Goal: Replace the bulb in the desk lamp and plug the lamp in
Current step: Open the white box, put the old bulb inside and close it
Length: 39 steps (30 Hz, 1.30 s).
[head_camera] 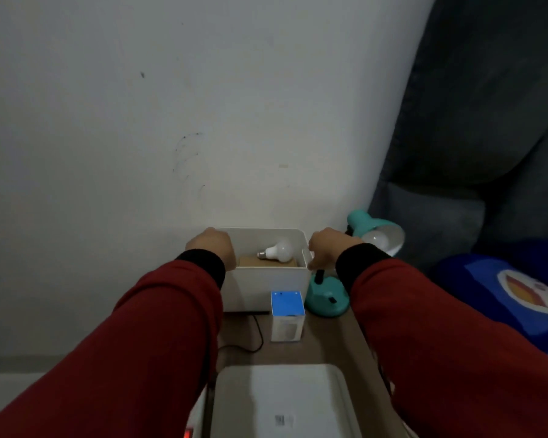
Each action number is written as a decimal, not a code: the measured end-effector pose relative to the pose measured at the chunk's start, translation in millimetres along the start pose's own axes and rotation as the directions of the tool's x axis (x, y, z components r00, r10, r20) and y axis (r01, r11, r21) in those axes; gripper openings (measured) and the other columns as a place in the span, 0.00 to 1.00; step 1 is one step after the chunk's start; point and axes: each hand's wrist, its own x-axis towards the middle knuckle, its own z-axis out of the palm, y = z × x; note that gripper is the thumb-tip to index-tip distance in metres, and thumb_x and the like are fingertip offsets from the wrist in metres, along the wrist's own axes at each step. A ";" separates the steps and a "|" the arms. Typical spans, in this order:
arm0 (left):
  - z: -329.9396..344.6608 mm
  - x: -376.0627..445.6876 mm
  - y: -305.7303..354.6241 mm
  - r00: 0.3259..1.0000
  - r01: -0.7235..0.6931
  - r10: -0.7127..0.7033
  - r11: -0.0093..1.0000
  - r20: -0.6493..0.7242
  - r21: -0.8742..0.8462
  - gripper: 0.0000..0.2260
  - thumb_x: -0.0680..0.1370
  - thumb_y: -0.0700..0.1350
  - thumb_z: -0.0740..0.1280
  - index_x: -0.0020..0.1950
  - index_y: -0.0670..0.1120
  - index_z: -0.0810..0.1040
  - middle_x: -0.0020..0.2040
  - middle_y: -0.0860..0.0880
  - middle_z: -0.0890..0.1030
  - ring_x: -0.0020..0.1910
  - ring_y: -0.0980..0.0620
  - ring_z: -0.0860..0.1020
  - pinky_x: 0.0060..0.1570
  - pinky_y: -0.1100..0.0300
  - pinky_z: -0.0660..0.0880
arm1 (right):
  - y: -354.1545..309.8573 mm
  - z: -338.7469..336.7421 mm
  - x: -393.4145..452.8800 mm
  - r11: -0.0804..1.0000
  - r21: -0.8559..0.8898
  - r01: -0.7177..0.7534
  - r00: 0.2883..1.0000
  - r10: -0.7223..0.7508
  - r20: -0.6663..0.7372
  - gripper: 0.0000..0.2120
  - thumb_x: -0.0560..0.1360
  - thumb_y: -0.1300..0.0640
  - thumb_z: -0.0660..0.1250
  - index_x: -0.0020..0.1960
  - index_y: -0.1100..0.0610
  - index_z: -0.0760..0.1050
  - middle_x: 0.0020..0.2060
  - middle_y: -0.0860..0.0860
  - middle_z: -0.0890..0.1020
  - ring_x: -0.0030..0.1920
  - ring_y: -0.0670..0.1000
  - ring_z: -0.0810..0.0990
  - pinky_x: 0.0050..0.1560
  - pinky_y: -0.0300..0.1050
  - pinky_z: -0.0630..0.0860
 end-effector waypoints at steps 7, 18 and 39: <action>48.4 -83.6 -4.1 0.995 0.043 -0.067 0.951 -0.068 -0.307 0.25 0.74 0.51 0.68 0.66 0.40 0.71 0.64 0.39 0.75 0.63 0.41 0.74 0.59 0.54 0.73 | 11.1 63.7 -78.2 0.947 0.321 -0.010 0.998 0.028 -0.050 0.29 0.73 0.50 0.69 0.71 0.56 0.67 0.67 0.58 0.74 0.67 0.58 0.72 0.67 0.48 0.70; 198.0 -187.2 2.3 0.963 0.130 0.005 0.868 0.270 -0.480 0.40 0.73 0.58 0.68 0.77 0.45 0.52 0.74 0.40 0.64 0.72 0.42 0.64 0.69 0.53 0.63 | 13.2 213.1 -150.0 0.808 0.564 -0.168 0.985 0.110 0.135 0.47 0.67 0.45 0.75 0.78 0.51 0.52 0.77 0.52 0.58 0.76 0.54 0.58 0.75 0.48 0.57; 186.6 -176.5 2.3 0.986 0.110 -0.050 0.912 0.158 -0.394 0.34 0.64 0.60 0.74 0.62 0.42 0.71 0.63 0.40 0.75 0.62 0.42 0.73 0.62 0.52 0.71 | 25.7 217.6 -138.9 0.886 0.405 -0.227 0.973 0.189 0.132 0.37 0.68 0.40 0.70 0.71 0.57 0.67 0.69 0.58 0.71 0.68 0.57 0.69 0.66 0.46 0.67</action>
